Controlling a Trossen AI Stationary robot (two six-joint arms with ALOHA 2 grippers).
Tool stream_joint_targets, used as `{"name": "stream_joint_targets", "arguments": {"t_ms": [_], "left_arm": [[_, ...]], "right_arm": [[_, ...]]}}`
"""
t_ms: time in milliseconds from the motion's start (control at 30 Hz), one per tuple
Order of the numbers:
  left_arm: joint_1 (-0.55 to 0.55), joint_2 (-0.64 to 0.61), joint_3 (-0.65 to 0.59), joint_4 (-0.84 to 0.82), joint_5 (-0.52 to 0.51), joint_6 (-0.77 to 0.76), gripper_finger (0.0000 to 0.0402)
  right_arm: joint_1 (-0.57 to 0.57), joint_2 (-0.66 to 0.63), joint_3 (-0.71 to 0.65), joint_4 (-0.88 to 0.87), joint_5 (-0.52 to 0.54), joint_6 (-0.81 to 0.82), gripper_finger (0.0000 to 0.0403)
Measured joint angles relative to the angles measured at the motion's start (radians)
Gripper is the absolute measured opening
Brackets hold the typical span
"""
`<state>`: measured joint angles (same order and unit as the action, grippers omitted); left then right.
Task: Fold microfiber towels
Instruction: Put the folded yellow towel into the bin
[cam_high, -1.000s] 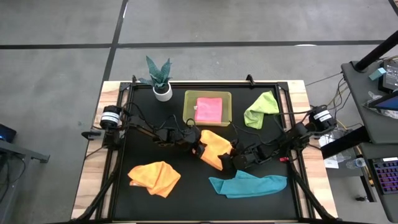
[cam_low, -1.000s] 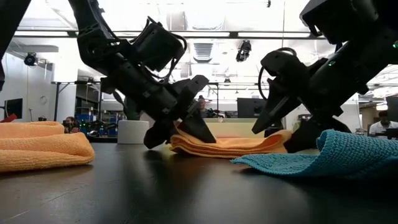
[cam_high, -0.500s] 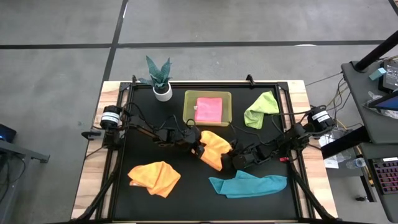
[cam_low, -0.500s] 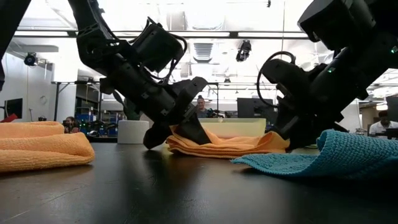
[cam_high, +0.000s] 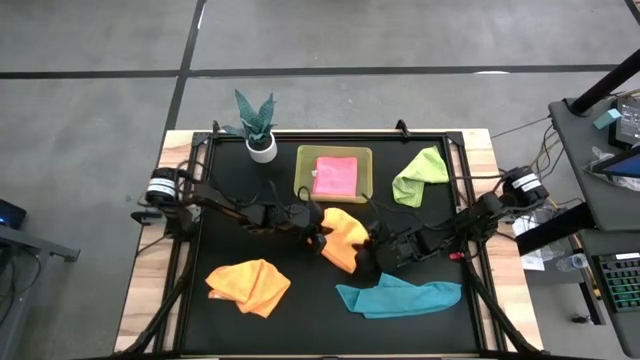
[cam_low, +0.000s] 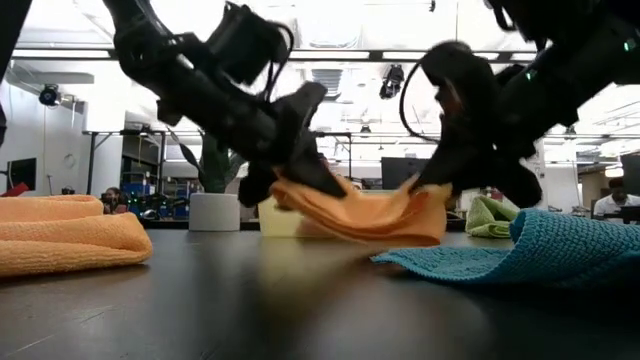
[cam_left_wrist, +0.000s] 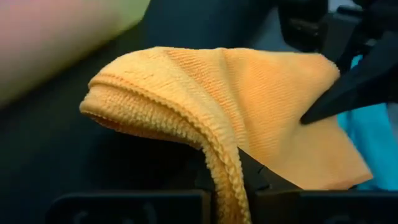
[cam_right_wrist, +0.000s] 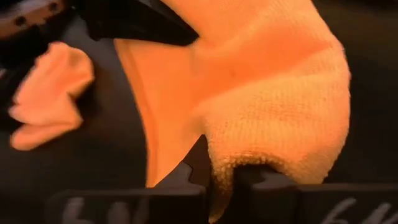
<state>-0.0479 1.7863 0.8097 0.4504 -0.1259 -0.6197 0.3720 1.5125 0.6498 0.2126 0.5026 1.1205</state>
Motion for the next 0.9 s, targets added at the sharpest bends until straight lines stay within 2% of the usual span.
{"name": "stream_joint_targets", "arguments": {"t_ms": [233, 467, 600, 900], "left_arm": [[0.012, -0.121, 0.002, -0.001, -0.051, 0.097, 0.0000], [0.059, -0.194, 0.008, -0.008, -0.103, 0.138, 0.0000], [0.112, -0.205, 0.005, -0.009, -0.117, 0.140, 0.0000], [0.241, -0.198, 0.017, -0.012, -0.117, 0.140, 0.0000]], "right_arm": [[-0.056, -0.106, 0.002, -0.016, 0.006, -0.164, 0.0013], [-0.179, -0.245, 0.055, -0.169, 0.006, -0.393, 0.0013], [-0.287, -0.296, 0.102, -0.248, -0.075, -0.534, 0.0013], [-0.568, -0.286, 0.195, -0.285, -0.353, -0.790, 0.0013]]}}
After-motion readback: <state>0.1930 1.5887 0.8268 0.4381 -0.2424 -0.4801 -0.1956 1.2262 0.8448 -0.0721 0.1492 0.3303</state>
